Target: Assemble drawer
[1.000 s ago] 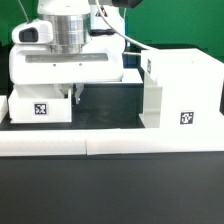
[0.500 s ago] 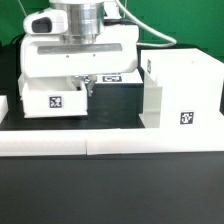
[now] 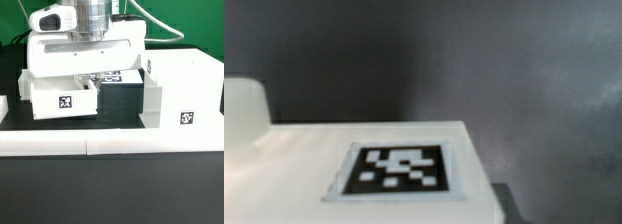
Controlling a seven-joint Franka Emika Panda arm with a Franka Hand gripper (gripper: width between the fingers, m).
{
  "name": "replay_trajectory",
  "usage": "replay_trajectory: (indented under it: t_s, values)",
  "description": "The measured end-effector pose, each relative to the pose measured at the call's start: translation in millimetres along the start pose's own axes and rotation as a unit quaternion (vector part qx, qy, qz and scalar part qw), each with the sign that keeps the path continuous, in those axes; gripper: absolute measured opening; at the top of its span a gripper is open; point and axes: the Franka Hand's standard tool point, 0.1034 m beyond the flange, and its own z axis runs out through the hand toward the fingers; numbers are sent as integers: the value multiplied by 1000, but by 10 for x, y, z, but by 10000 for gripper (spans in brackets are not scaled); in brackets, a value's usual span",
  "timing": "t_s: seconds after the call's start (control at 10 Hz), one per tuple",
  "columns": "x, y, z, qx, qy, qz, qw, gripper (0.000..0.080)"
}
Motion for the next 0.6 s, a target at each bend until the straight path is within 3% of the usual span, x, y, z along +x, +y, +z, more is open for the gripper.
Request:
replay_trajectory:
  t_s: [0.3,0.6]
  values:
    - [20,-33,16,-6,-5,-120,993,42]
    - [102,-79,16,-9,-11,-251,968,42]
